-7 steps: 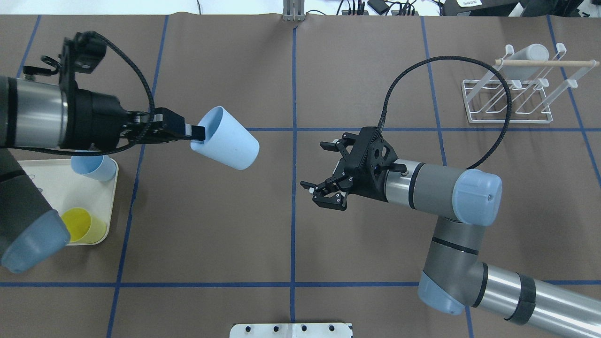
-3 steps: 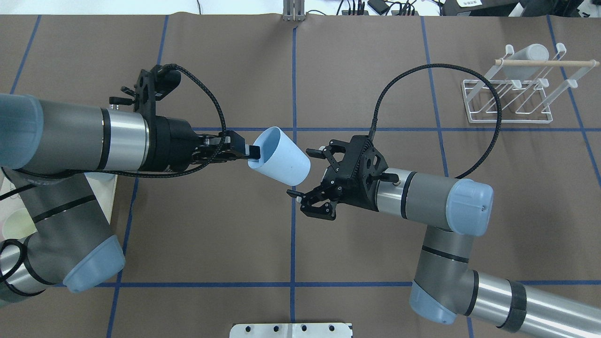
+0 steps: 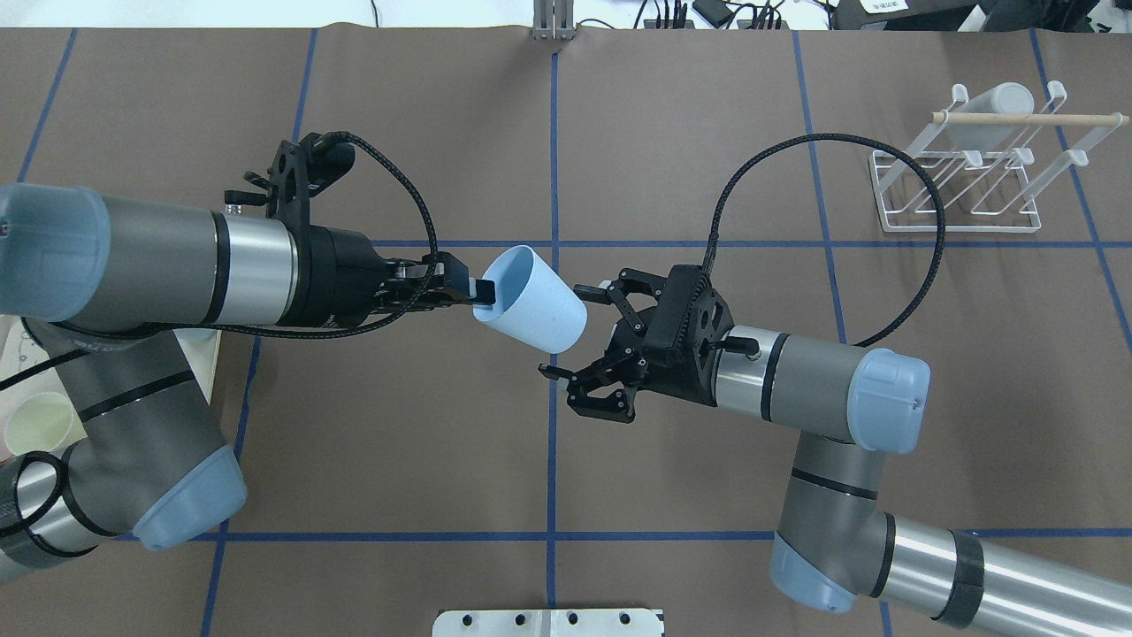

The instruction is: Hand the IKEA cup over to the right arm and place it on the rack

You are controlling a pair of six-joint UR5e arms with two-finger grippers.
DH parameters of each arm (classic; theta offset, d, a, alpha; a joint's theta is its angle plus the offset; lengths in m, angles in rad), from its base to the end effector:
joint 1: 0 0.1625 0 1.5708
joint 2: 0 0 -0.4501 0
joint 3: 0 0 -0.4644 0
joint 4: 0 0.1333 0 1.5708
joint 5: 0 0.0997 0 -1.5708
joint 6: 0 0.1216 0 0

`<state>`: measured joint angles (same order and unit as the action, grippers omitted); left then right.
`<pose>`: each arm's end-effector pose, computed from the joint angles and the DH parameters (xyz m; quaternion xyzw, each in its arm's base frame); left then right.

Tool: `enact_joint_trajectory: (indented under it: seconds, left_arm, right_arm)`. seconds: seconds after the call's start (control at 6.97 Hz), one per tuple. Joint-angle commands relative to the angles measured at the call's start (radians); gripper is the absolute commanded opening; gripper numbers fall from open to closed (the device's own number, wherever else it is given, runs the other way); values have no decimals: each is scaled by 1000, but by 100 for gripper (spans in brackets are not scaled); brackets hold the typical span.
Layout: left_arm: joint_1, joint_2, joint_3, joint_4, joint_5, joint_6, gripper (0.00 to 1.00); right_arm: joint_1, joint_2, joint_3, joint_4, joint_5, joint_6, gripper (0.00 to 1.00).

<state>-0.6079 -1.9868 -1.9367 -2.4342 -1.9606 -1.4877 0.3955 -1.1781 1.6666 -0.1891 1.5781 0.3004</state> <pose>0.4560 -0.4234 0.1392 0.1196 0.7212 -0.0360 0.6814 -0.5664 -0.3800 0.2293 0.5939 -0.5429 -0.2542 0.5366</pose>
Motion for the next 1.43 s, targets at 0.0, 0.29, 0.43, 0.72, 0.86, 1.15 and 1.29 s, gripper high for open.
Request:
enact_joint_trajectory:
  seconds: [0.0,0.29,0.43,0.72,0.86,1.15,1.29]
  left_arm:
    - [0,-18,34,0,2,1,0]
    - [16,-33,70,-5,29,4,0]
    - [17,-33,73,-5,29,4,0]
    - [23,-33,79,-5,29,6,0]
    - [25,-32,79,-5,31,6,0]
    - [33,-27,79,-28,29,4,0]
    - [34,-24,79,-32,29,4,0]
  right_arm:
    - [-6,0,-11,33,-3,-1,98]
    - [-9,2,-11,34,-4,0,98]
    - [-9,2,-10,34,-4,0,98]
    - [-9,2,-10,34,-23,0,96]
    - [-9,2,-8,36,-24,0,95]
    - [-9,2,-8,36,-24,0,94]
    - [-9,2,-8,36,-24,0,94]
